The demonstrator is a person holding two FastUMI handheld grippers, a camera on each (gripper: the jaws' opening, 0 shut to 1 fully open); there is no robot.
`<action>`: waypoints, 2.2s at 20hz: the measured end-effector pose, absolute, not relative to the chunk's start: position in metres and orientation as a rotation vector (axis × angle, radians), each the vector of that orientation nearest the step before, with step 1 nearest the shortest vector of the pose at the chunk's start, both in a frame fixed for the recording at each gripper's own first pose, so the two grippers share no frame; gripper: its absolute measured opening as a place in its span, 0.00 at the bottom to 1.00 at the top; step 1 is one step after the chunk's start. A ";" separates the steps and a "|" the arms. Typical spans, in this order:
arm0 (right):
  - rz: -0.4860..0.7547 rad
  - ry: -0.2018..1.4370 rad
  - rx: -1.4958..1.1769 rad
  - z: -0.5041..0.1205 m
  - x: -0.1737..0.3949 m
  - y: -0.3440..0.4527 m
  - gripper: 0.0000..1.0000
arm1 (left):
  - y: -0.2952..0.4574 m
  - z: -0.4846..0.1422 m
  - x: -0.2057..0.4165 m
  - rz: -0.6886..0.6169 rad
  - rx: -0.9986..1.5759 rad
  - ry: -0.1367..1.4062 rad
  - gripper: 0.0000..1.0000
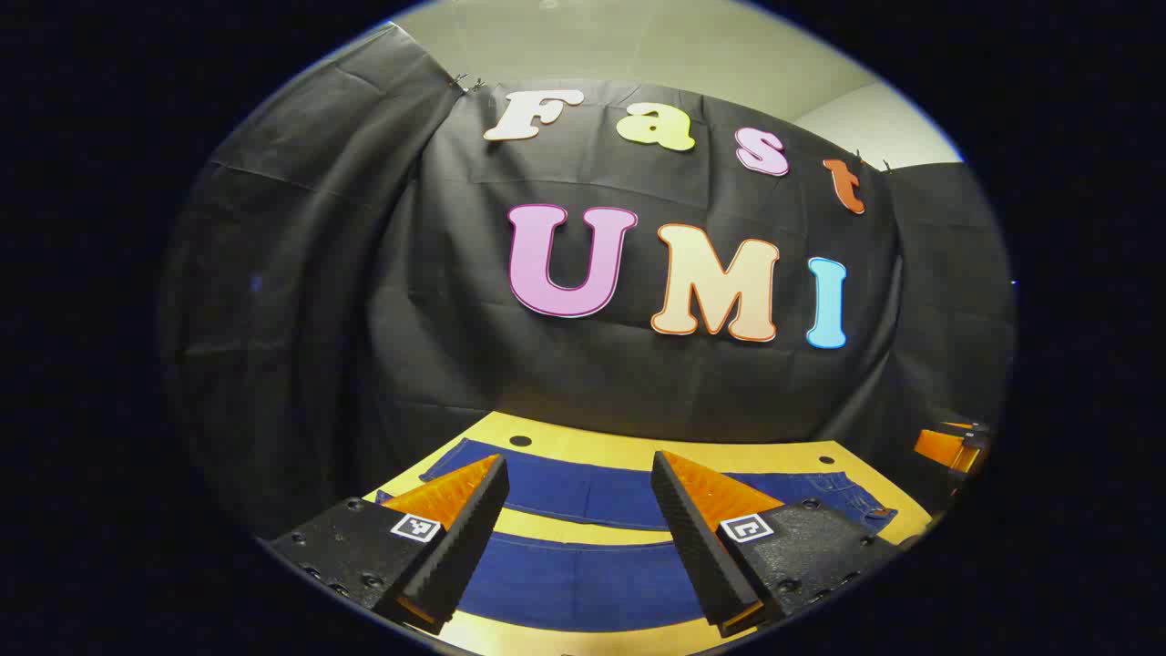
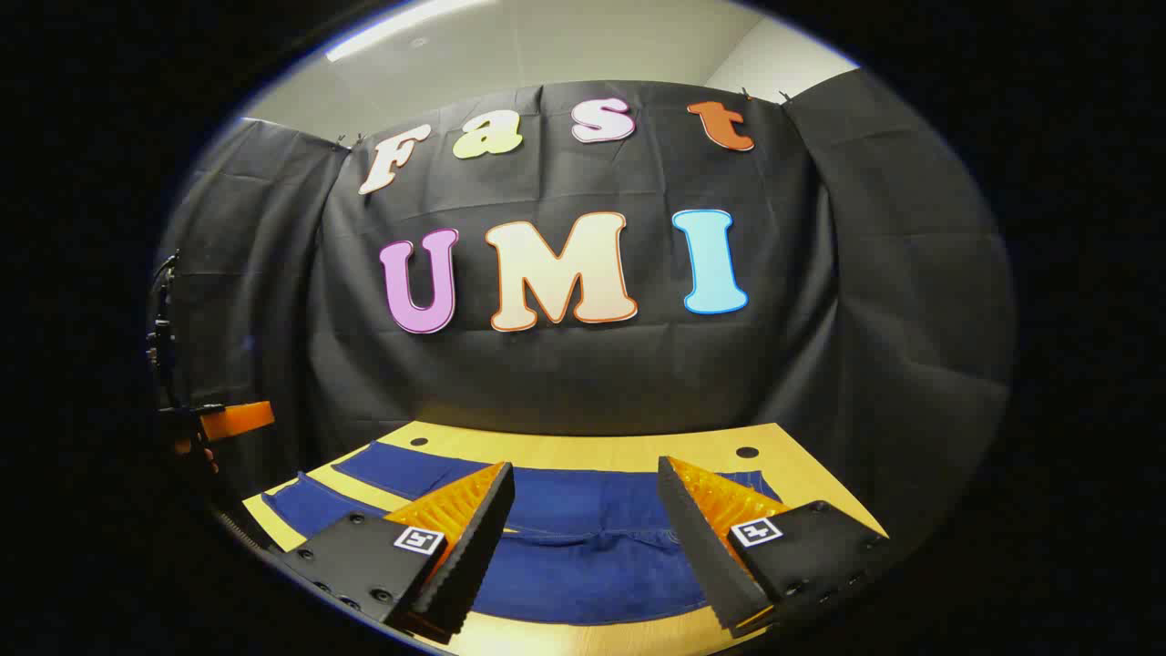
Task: Grasp the waist and the cuffs of the jeans and fold them to make the two legs overlap; first hold the waist and fold one-third of the jeans toward the cuffs, then hold the cuffs and fold the remaining one-third in the same direction to finish folding.
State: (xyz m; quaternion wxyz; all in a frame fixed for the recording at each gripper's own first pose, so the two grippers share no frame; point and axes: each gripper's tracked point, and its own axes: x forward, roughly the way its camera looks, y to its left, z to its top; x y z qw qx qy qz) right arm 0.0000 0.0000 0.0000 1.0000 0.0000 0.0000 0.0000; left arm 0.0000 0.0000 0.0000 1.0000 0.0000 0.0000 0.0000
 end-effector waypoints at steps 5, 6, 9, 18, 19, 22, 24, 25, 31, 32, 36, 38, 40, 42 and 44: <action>-0.024 0.013 -0.019 -0.001 0.004 0.006 0.98 | 0.021 -0.007 0.010 -0.006 0.062 0.027 0.94; -0.022 0.013 -0.016 -0.002 0.005 0.008 0.98 | 0.022 -0.006 0.012 -0.010 0.066 0.028 0.94; -0.027 0.013 -0.009 -0.002 0.009 0.012 0.98 | 0.026 -0.010 0.018 -0.040 0.104 0.036 0.94; -0.019 0.097 -0.030 -0.027 0.009 0.024 0.98 | 0.038 -0.058 0.029 -0.294 0.147 0.187 0.96; -0.010 0.114 -0.035 -0.031 0.006 0.026 0.98 | 0.042 -0.071 0.028 -0.334 0.154 0.228 0.96; -0.004 0.153 -0.070 -0.042 -0.001 0.024 0.98 | 0.058 -0.107 0.014 -0.439 0.263 0.374 0.96; -0.013 0.169 -0.081 -0.047 -0.003 0.020 0.98 | 0.068 -0.133 -0.001 -0.530 0.366 0.484 0.96; -0.016 0.174 -0.078 -0.049 -0.004 0.019 0.98 | 0.072 -0.148 -0.012 -0.571 0.412 0.548 0.96; -0.036 0.215 -0.111 -0.064 -0.013 0.012 0.98 | 0.094 -0.211 -0.048 -0.795 0.627 0.804 0.95; -0.032 0.222 -0.127 -0.067 -0.014 0.014 0.98 | 0.102 -0.219 -0.052 -0.818 0.651 0.860 0.95; -0.003 0.243 -0.126 -0.077 -0.018 0.023 0.99 | 0.117 -0.244 -0.059 -0.893 0.760 1.003 0.95; 0.007 0.254 -0.099 -0.081 -0.020 0.027 0.99 | 0.119 -0.249 -0.059 -0.926 0.813 1.041 0.94; 0.000 0.252 -0.085 -0.081 -0.022 0.025 0.99 | 0.123 -0.256 -0.057 -0.942 0.866 1.071 0.94; -0.020 0.251 -0.087 -0.080 -0.022 0.017 0.99 | 0.132 -0.264 -0.060 -0.956 0.921 1.106 0.94; -0.039 0.254 -0.083 -0.081 -0.023 0.009 0.99 | 0.139 -0.268 -0.061 -0.963 0.966 1.133 0.93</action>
